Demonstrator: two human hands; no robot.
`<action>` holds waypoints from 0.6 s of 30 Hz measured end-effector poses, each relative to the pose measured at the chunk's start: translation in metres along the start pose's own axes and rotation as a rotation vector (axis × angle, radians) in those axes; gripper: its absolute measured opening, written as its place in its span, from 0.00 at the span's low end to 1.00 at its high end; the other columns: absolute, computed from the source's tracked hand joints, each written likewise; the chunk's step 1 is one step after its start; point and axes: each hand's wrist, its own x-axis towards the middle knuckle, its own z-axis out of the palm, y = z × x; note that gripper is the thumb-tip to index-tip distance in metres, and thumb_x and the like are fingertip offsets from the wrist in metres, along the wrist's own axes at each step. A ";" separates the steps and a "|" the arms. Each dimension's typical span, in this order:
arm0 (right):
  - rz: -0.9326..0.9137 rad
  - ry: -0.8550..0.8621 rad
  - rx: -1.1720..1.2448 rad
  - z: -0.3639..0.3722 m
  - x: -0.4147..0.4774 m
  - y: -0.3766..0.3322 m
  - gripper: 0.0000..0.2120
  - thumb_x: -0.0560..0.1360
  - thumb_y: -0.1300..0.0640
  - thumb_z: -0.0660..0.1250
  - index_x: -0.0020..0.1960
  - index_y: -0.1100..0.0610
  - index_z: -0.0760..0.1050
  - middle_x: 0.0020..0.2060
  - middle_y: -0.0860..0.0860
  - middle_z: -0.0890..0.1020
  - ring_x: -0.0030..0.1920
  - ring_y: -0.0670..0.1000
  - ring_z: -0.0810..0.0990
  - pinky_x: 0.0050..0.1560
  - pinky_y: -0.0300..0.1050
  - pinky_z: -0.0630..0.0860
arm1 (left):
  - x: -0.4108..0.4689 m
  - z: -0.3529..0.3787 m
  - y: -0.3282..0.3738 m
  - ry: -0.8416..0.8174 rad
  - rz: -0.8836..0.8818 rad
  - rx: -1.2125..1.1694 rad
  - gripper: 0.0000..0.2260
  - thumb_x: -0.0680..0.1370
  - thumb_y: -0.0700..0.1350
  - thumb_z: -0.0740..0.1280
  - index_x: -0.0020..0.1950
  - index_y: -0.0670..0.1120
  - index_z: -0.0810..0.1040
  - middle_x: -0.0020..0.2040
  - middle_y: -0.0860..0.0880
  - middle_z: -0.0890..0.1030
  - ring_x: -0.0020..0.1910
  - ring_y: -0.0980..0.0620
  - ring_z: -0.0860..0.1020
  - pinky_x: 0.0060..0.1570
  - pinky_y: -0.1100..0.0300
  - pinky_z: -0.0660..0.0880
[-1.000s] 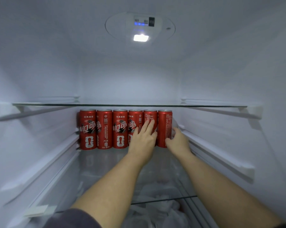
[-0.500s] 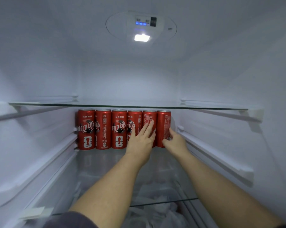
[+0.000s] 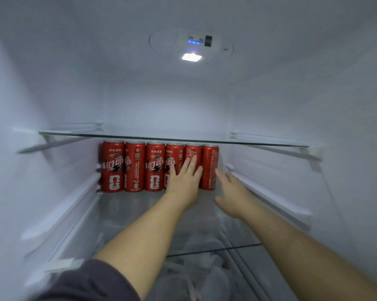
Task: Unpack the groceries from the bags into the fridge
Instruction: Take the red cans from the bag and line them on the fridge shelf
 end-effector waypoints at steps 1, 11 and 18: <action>-0.036 -0.035 -0.118 -0.012 -0.013 -0.001 0.39 0.78 0.52 0.63 0.80 0.48 0.44 0.79 0.56 0.51 0.77 0.58 0.53 0.74 0.55 0.60 | -0.001 -0.007 0.000 -0.014 -0.012 -0.027 0.35 0.80 0.48 0.62 0.80 0.48 0.45 0.79 0.45 0.37 0.78 0.47 0.38 0.74 0.36 0.44; -0.280 -0.126 -0.840 -0.136 -0.180 -0.008 0.33 0.82 0.43 0.55 0.79 0.44 0.40 0.80 0.52 0.45 0.79 0.58 0.44 0.76 0.60 0.47 | -0.087 -0.085 0.043 -0.019 -0.223 -0.254 0.37 0.79 0.63 0.56 0.80 0.48 0.42 0.80 0.45 0.43 0.78 0.42 0.43 0.73 0.35 0.47; -0.391 0.074 -1.078 -0.192 -0.328 0.038 0.33 0.67 0.43 0.74 0.69 0.53 0.74 0.68 0.60 0.74 0.68 0.63 0.72 0.64 0.67 0.70 | -0.198 -0.098 0.146 0.314 0.159 -0.660 0.36 0.78 0.63 0.55 0.80 0.52 0.45 0.80 0.50 0.46 0.79 0.49 0.45 0.76 0.46 0.48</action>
